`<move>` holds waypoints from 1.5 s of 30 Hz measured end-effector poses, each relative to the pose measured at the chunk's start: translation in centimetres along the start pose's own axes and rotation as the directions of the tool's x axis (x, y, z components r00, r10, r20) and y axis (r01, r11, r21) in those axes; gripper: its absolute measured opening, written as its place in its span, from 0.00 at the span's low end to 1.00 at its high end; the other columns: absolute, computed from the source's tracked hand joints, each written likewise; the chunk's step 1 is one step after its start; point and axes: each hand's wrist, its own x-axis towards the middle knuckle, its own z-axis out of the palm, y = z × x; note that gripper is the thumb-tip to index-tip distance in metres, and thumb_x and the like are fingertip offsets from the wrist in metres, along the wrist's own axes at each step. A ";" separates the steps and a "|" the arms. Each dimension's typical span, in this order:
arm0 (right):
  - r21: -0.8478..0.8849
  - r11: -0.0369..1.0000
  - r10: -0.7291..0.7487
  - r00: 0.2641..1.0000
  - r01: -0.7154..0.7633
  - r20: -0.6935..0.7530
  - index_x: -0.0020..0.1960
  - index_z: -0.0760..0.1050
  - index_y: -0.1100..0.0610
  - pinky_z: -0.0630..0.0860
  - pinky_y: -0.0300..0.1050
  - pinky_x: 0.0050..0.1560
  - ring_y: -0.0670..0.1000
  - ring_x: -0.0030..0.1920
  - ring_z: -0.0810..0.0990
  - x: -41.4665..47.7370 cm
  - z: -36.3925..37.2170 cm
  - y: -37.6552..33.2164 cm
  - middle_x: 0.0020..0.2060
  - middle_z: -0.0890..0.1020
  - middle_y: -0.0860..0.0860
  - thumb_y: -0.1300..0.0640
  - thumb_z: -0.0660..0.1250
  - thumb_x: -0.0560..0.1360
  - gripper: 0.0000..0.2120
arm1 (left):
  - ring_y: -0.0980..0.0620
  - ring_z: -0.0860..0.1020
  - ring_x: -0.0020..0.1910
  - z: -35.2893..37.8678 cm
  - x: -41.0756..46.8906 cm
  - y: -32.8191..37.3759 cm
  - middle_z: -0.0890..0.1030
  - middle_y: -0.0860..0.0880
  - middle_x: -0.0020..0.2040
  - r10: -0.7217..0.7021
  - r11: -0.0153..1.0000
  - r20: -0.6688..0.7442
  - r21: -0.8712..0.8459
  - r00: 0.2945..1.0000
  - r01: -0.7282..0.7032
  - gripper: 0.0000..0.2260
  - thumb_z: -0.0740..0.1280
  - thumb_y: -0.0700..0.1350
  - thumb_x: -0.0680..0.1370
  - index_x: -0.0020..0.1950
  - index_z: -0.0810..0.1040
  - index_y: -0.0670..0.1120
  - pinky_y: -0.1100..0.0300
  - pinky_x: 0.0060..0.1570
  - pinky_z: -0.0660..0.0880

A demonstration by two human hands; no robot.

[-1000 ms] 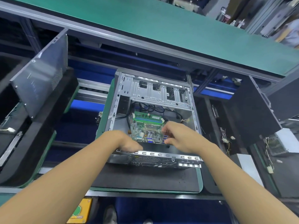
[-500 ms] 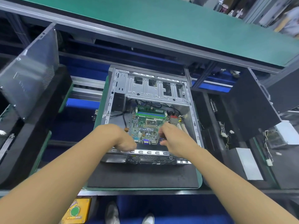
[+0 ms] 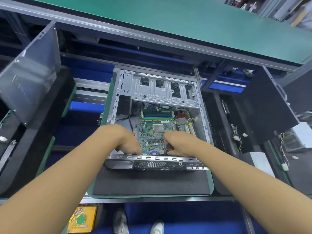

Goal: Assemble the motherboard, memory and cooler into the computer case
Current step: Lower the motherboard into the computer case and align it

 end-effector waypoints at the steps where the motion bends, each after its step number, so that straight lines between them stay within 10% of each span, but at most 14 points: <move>1: -0.012 1.000 -0.007 1.000 0.007 0.018 0.52 0.68 0.54 0.68 0.44 0.42 0.51 0.43 0.72 0.3 0.1 -0.1 0.43 0.70 0.46 0.52 0.73 0.76 0.15 | 0.46 0.70 0.49 0.0 0.1 -0.1 0.73 0.45 0.52 -0.008 0.999 0.020 -0.034 1.000 0.009 0.09 0.57 0.49 0.83 0.50 0.71 0.45 0.58 0.46 0.69; 5: -0.047 0.998 -0.030 0.997 0.033 0.066 0.57 0.69 0.58 0.71 0.47 0.43 0.52 0.44 0.72 1.0 0.1 0.1 0.49 0.73 0.51 0.50 0.73 0.76 0.18 | 0.44 0.72 0.51 -0.1 0.6 -0.6 0.74 0.41 0.54 -0.063 0.971 0.123 -0.221 0.990 0.089 0.15 0.50 0.46 0.85 0.56 0.73 0.40 0.55 0.51 0.67; 13: -0.066 0.997 -0.041 0.997 0.046 0.064 0.54 0.67 0.57 0.73 0.49 0.41 0.53 0.45 0.73 2.4 0.5 0.6 0.49 0.73 0.51 0.52 0.73 0.75 0.18 | 0.51 0.77 0.48 0.0 2.2 -2.1 0.81 0.52 0.51 -0.100 0.944 0.086 -0.307 0.991 0.122 0.07 0.66 0.46 0.80 0.56 0.80 0.49 0.55 0.54 0.74; 20: -0.105 0.989 -0.098 0.991 0.107 0.088 0.61 0.69 0.59 0.79 0.51 0.47 0.55 0.49 0.78 4.2 2.1 0.6 0.53 0.78 0.54 0.54 0.73 0.75 0.20 | 0.50 0.75 0.39 -0.1 4.2 -3.1 0.82 0.49 0.48 -0.261 0.922 -0.016 -0.299 0.965 0.245 0.06 0.61 0.41 0.76 0.45 0.78 0.47 0.58 0.37 0.70; 34: -0.064 0.956 -0.284 0.958 0.287 0.047 0.58 0.71 0.62 0.82 0.54 0.48 0.55 0.44 0.76 5.6 3.9 0.1 0.44 0.71 0.53 0.65 0.66 0.76 0.12 | 0.62 0.75 0.34 -1.2 4.9 -4.3 0.83 0.55 0.38 -0.222 0.858 -0.236 -0.508 0.946 0.075 0.11 0.60 0.38 0.76 0.36 0.72 0.50 0.63 0.35 0.68; 45: 0.058 0.929 -0.369 0.914 0.364 0.171 0.59 0.71 0.62 0.71 0.44 0.43 0.54 0.46 0.76 5.3 5.3 0.7 0.51 0.78 0.56 0.52 0.74 0.76 0.19 | 0.57 0.79 0.39 -0.6 6.8 -5.3 0.82 0.54 0.36 -0.233 0.836 -0.213 -0.542 0.949 0.083 0.10 0.59 0.38 0.76 0.38 0.73 0.50 0.60 0.37 0.71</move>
